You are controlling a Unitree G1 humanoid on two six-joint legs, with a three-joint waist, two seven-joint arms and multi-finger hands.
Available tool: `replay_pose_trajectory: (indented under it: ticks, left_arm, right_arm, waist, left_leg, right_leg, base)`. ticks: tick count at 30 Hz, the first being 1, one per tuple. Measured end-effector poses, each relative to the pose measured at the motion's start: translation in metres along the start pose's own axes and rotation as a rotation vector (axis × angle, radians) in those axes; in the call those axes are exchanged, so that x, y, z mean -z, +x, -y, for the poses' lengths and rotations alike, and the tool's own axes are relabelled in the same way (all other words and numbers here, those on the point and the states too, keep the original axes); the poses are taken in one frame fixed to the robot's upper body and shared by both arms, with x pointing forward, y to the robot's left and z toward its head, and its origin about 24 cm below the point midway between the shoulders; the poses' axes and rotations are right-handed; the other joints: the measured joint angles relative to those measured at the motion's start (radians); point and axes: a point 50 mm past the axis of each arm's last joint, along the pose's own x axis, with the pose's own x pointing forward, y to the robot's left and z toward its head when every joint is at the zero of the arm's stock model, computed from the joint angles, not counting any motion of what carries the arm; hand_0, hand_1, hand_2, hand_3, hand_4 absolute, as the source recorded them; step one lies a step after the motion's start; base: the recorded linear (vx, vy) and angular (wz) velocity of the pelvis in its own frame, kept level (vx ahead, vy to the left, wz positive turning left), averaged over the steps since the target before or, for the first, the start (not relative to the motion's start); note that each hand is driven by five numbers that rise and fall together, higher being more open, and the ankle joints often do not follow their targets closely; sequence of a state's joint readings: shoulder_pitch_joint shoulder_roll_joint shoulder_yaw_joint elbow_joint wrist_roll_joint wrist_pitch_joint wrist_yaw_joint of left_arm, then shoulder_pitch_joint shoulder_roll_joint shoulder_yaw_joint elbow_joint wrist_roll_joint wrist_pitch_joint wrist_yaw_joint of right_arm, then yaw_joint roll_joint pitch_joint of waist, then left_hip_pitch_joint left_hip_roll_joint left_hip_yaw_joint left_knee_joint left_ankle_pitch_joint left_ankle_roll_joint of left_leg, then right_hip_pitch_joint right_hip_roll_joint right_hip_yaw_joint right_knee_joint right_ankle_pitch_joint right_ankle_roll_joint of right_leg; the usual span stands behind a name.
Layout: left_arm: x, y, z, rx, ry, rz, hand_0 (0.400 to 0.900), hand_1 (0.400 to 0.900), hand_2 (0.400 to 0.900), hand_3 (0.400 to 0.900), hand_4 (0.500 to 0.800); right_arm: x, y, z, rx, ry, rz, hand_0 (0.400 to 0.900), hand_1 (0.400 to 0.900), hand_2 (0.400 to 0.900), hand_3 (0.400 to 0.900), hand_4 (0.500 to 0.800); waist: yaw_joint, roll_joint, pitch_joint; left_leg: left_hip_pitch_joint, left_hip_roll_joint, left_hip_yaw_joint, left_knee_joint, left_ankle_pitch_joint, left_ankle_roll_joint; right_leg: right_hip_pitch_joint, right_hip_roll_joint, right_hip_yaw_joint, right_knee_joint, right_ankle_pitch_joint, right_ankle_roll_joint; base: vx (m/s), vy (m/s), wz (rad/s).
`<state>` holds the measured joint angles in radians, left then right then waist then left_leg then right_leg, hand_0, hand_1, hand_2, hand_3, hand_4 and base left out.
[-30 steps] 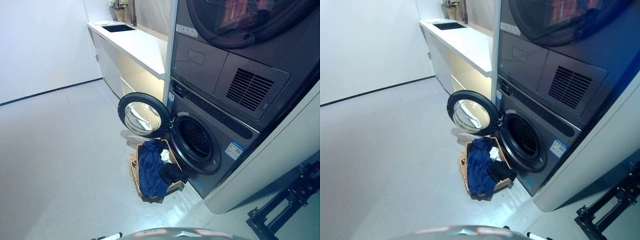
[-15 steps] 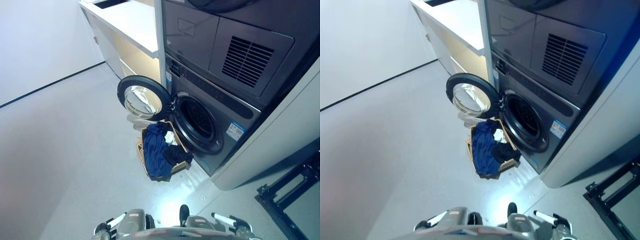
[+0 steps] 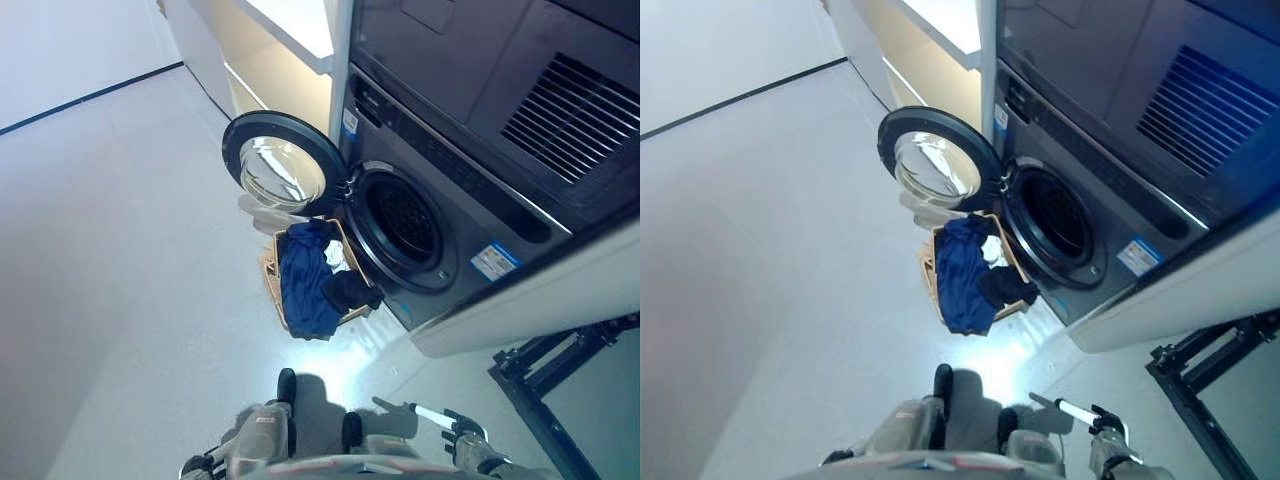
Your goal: Put the clothes in the basket into the washing machine.
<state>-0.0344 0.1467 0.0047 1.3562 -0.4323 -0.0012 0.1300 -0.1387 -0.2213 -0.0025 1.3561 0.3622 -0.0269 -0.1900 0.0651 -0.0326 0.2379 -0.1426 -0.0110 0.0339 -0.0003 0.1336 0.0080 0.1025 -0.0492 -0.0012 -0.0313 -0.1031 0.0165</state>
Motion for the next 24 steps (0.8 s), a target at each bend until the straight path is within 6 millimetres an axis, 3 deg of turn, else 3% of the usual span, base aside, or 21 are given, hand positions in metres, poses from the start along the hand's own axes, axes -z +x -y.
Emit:
replay_pose_trajectory:
  ticks: [2, 4, 6, 8, 11, 14, 18, 21, 24]
  left_arm:
    - [-0.013, 0.001, -0.002, -0.001, 0.012, 0.037, 0.900, 0.900, 0.900, 0.900, 0.800]
    - [-0.032, 0.001, 0.000, 0.005, 0.017, 0.090, 0.900, 0.900, 0.900, 0.900, 0.800]
    - [-0.052, 0.000, 0.000, 0.011, 0.039, 0.149, 0.900, 0.900, 0.900, 0.900, 0.800]
    - [-0.070, -0.002, 0.000, 0.011, 0.058, 0.197, 0.900, 0.900, 0.900, 0.900, 0.800]
    - [-0.080, -0.003, -0.004, 0.001, 0.065, 0.229, 0.900, 0.900, 0.900, 0.900, 0.800]
    - [-0.078, -0.002, -0.004, -0.004, 0.063, 0.219, 0.900, 0.900, 0.900, 0.900, 0.800]
    - [-0.069, -0.001, -0.007, -0.016, 0.060, 0.181, 0.900, 0.900, 0.900, 0.900, 0.800]
    - [-0.062, 0.000, -0.010, -0.021, 0.066, 0.161, 0.900, 0.900, 0.900, 0.900, 0.800]
    - [-0.054, 0.001, -0.013, -0.027, 0.067, 0.143, 0.900, 0.900, 0.900, 0.900, 0.800]
  right_arm:
    - [0.001, -0.001, -0.009, -0.032, -0.009, 0.004, 0.900, 0.900, 0.900, 0.900, 0.800]
    - [-0.005, -0.002, -0.018, -0.055, 0.009, 0.023, 0.900, 0.900, 0.900, 0.900, 0.800]
    - [-0.011, -0.004, -0.027, -0.082, 0.025, 0.050, 0.900, 0.900, 0.900, 0.900, 0.800]
    - [-0.019, -0.005, -0.033, -0.107, 0.040, 0.084, 0.900, 0.900, 0.900, 0.900, 0.800]
    - [-0.026, -0.006, -0.037, -0.130, 0.032, 0.121, 0.900, 0.900, 0.900, 0.900, 0.800]
    - [-0.036, -0.008, -0.041, -0.151, 0.033, 0.169, 0.900, 0.900, 0.900, 0.900, 0.800]
    - [-0.037, -0.011, -0.048, -0.181, -0.012, 0.195, 0.900, 0.900, 0.900, 0.900, 0.800]
    - [-0.026, -0.012, -0.048, -0.186, -0.036, 0.177, 0.900, 0.900, 0.900, 0.900, 0.800]
    - [-0.020, -0.013, -0.050, -0.191, -0.056, 0.165, 0.900, 0.900, 0.900, 0.900, 0.800]
  waist:
    - [0.001, -0.029, -0.012]
    - [0.008, -0.031, -0.018]
    - [-0.004, -0.028, -0.031]
    - [-0.019, -0.031, -0.034]
    - [-0.024, -0.020, -0.030]
    - [-0.045, 0.014, -0.008]
    - [-0.046, 0.021, 0.013]
    - [-0.048, -0.022, 0.016]
    - [-0.058, -0.060, 0.014]
  left_leg:
    - [-0.005, -0.023, 0.039, 0.003, -0.004, 0.047]
    - [0.009, -0.029, 0.046, 0.019, -0.048, 0.066]
    - [0.023, -0.024, 0.050, 0.031, -0.072, 0.083]
    - [0.050, -0.043, 0.050, 0.033, -0.087, 0.100]
    - [0.092, -0.060, 0.046, 0.032, -0.110, 0.129]
    - [0.120, -0.058, 0.036, 0.031, -0.115, 0.136]
    - [0.138, -0.048, 0.018, 0.003, -0.114, 0.123]
    - [0.149, -0.075, -0.026, -0.006, -0.116, 0.106]
    - [0.152, -0.101, -0.088, -0.001, -0.126, 0.078]
  right_leg:
    - [-0.037, -0.033, 0.001, 0.040, 0.003, 0.020]
    - [-0.065, -0.039, -0.025, 0.128, 0.010, 0.035]
    - [-0.136, -0.048, -0.039, 0.324, -0.018, 0.065]
    - [-0.219, -0.079, -0.045, 0.551, -0.011, 0.076]
    - [-0.285, -0.112, -0.060, 0.714, -0.012, 0.069]
    - [-0.327, -0.072, -0.040, 0.652, -0.016, 0.075]
    - [-0.299, 0.022, 0.038, 0.186, 0.000, 0.092]
    - [-0.287, 0.020, 0.074, 0.018, 0.072, 0.092]
    - [-0.277, -0.001, 0.065, 0.015, 0.148, 0.059]
  base:
    - [0.22, 0.228, 0.00]
    - [0.27, 0.321, 0.06]
    - [0.21, 0.338, 0.01]
    - [0.20, 0.297, 0.02]
    - [0.18, 0.170, 0.10]
    - [0.19, 0.018, 0.20]
    - [0.24, -0.089, 0.40]
    - [0.19, -0.166, 0.43]
    - [0.21, -0.298, 0.47]
